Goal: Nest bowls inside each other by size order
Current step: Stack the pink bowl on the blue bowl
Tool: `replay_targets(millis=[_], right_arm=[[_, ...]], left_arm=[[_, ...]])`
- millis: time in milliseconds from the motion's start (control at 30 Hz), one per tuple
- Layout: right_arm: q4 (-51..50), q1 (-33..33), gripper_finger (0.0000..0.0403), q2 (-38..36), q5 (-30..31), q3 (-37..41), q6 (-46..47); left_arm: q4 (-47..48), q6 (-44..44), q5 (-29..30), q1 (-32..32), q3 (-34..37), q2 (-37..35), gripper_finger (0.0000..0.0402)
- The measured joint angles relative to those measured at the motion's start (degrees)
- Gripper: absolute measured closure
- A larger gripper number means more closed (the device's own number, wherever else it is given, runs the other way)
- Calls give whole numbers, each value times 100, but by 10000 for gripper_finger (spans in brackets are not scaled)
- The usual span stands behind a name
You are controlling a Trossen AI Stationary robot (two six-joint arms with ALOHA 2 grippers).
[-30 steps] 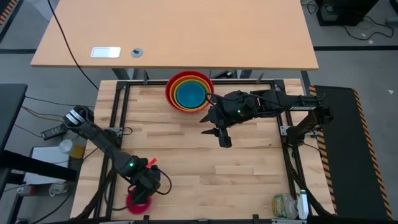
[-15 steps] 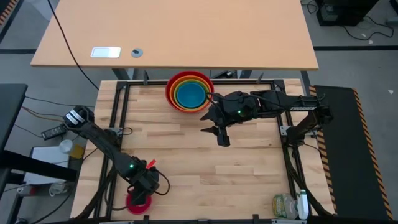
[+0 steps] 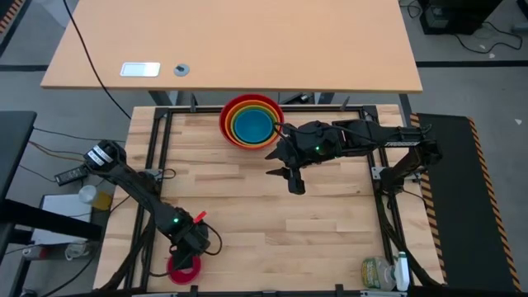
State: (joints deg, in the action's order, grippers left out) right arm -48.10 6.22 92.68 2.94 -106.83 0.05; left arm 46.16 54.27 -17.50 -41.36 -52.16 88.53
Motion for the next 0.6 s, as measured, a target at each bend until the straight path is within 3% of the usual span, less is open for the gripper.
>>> replay_targets(millis=[333,600], right_arm=[[8,-2,202,0,56,0,-18],[111,-2,202,2,61,0,-27]], left_arm=[[-272,213,-82,11,120,0,217],[-272,279,-85,13,120,0,338]])
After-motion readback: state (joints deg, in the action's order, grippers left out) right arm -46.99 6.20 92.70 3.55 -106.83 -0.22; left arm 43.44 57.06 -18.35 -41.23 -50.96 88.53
